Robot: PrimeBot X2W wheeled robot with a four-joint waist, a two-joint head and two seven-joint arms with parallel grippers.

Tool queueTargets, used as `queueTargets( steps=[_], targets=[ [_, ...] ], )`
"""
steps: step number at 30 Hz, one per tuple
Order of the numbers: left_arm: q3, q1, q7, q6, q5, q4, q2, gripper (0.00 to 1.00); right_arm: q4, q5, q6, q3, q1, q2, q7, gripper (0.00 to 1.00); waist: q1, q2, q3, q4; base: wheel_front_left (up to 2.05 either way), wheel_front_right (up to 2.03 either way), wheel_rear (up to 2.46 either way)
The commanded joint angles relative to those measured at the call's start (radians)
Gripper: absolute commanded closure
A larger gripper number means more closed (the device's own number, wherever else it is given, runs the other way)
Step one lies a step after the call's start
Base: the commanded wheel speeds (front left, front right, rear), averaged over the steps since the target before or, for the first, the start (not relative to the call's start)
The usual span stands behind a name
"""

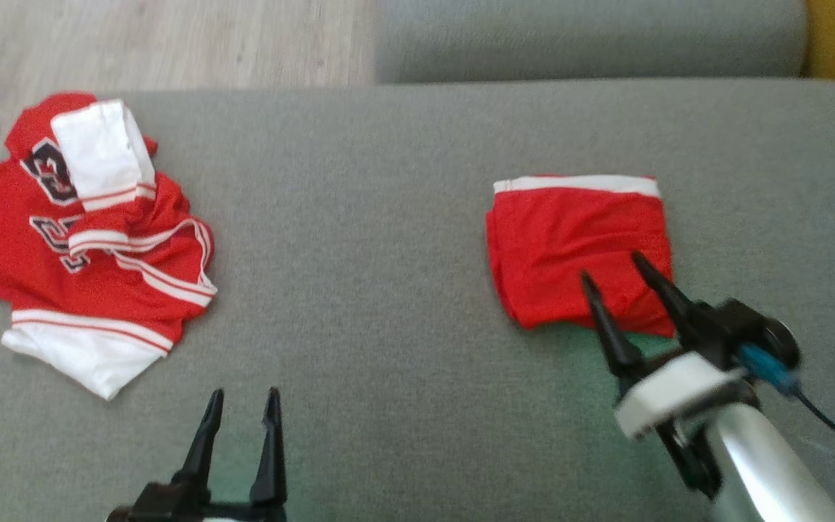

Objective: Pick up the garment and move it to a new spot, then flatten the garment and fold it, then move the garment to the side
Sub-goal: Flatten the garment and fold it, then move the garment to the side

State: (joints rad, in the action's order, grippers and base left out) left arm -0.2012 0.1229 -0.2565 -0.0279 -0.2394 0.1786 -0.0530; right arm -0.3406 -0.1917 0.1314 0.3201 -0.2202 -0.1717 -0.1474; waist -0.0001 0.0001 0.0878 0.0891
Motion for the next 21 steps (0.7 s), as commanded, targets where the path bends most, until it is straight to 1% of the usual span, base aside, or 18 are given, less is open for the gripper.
queueTargets(
  steps=[1,5,6,9,13,18,21],
  targets=[
    [0.043,-0.008,-0.005,-0.002,0.008,-0.021,0.003,0.00,0.037,0.008,-0.001,-0.007,0.018,-0.008,-0.018,0.00,0.0001,-0.0001,-0.046,-0.016,0.00,0.00,0.00],
    [0.077,0.025,-0.005,-0.008,0.021,0.000,0.003,0.00,0.049,0.020,-0.001,-0.109,0.102,-0.026,-0.063,0.00,0.0001,-0.0001,-0.097,-0.018,0.00,0.00,0.00],
    [0.091,0.040,-0.005,-0.010,0.025,0.006,0.003,0.00,0.051,0.034,-0.001,-0.152,0.139,-0.035,-0.081,0.00,0.0001,-0.0001,-0.109,-0.017,0.00,0.00,0.00],
    [0.110,0.059,-0.005,-0.014,0.030,0.013,0.003,0.00,0.041,0.036,-0.001,-0.217,0.186,-0.029,-0.100,0.00,0.0001,-0.0001,-0.120,-0.016,0.00,0.00,0.00],
    [0.132,0.079,-0.005,-0.022,0.038,0.016,0.003,0.00,0.015,0.036,-0.001,-0.261,0.223,-0.014,-0.110,0.00,0.0001,-0.0001,-0.125,-0.014,0.00,0.00,0.00],
    [0.148,0.080,-0.005,-0.032,0.046,0.015,0.003,0.00,-0.007,0.031,-0.001,-0.320,0.258,0.028,-0.114,0.00,0.0001,-0.0001,-0.125,-0.010,0.00,0.00,0.00],
    [0.158,0.074,-0.005,-0.036,0.047,0.013,0.003,0.00,-0.003,0.035,-0.001,-0.332,0.270,0.048,-0.114,0.00,0.0001,-0.0001,-0.121,-0.015,0.00,0.00,0.00]
  ],
)
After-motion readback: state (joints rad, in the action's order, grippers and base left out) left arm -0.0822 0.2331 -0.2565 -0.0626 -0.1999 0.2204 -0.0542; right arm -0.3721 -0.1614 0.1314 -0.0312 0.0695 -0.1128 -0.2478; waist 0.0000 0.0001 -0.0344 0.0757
